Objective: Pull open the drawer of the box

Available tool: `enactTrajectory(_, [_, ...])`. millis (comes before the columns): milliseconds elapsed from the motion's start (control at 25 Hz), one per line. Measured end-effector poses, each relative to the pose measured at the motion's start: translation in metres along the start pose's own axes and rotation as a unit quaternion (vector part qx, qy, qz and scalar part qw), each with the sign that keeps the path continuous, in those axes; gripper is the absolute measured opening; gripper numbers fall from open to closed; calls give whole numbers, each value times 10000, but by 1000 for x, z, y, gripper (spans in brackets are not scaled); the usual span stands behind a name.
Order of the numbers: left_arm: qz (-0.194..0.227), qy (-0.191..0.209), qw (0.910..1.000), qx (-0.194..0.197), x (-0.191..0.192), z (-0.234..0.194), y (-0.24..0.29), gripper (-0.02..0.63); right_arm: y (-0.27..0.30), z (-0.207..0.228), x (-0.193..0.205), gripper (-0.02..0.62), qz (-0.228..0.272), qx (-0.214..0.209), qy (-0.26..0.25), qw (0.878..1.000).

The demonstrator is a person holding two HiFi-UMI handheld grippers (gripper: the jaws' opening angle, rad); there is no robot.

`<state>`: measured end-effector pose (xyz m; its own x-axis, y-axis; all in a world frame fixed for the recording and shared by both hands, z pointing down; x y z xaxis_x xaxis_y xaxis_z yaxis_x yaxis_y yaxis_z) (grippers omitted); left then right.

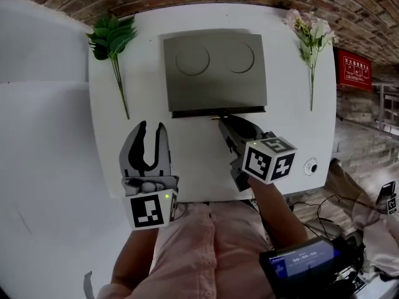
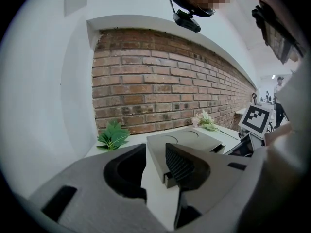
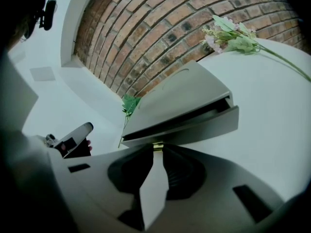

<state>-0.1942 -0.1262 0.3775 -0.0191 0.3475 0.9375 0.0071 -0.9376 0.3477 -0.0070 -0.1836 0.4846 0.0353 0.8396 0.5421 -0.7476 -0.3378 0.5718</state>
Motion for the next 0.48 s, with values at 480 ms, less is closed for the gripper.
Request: enactTrajectory(480, [47,58,10000,-2,-3,10,-7,129,-7,-2,11,67,-50,-41,-60,10000])
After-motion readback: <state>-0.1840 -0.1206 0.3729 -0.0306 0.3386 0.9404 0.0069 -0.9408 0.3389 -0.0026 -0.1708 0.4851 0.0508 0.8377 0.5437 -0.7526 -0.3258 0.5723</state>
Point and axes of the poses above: the fingertips, and each gripper's own axes: y forward along the fingers, z to its right, x out of its underside, the point moved 5 cm from there along -y, backward along the fingers, and after that the axes turned 4 degrees about -y, right-handed, at the moved point
